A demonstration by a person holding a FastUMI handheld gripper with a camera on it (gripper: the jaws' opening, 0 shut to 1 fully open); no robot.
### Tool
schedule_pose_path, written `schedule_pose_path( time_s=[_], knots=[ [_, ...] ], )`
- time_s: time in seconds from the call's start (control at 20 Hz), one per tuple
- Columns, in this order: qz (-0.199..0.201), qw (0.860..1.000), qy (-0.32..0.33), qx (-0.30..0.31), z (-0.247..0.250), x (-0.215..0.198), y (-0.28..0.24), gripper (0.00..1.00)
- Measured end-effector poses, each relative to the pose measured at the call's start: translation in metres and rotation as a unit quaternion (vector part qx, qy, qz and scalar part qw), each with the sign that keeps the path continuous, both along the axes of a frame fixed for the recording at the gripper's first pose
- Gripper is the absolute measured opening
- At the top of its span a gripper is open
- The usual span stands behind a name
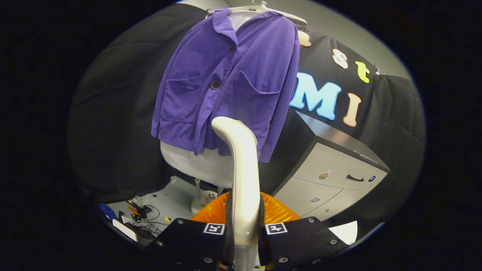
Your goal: Iron the clothes twice with a garment steamer, once on the left side and once on the right side.
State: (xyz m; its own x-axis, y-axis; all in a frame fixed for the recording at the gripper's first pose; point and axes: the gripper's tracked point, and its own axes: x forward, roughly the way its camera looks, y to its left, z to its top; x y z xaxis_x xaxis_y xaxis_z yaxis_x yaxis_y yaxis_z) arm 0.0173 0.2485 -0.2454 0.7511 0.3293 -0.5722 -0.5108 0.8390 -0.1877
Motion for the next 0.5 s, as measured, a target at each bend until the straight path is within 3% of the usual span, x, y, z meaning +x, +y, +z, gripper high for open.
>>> schedule_pose_path(
  time_s=[0.5],
  knots=[
    [0.052, 0.995, -0.019, 0.081, 0.080, -0.025, 0.050, 0.25]
  ],
)
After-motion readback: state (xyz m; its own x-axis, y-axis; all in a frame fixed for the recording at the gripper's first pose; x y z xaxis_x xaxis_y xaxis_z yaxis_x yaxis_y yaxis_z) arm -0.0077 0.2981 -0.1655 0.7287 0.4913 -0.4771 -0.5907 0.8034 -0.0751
